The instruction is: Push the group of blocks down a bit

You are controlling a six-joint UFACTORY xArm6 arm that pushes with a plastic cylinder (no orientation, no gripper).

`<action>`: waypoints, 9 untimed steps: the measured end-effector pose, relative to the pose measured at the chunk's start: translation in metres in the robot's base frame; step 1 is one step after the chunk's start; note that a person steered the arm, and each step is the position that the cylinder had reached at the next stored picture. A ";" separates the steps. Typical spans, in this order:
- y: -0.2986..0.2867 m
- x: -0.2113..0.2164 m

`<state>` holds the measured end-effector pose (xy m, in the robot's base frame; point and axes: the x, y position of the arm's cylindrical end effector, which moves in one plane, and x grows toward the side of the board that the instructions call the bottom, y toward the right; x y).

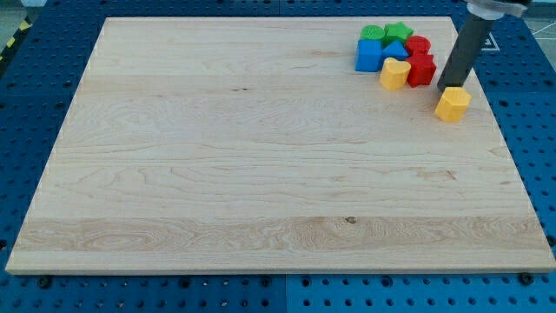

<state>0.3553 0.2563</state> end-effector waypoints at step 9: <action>-0.007 -0.093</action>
<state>0.2621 0.2488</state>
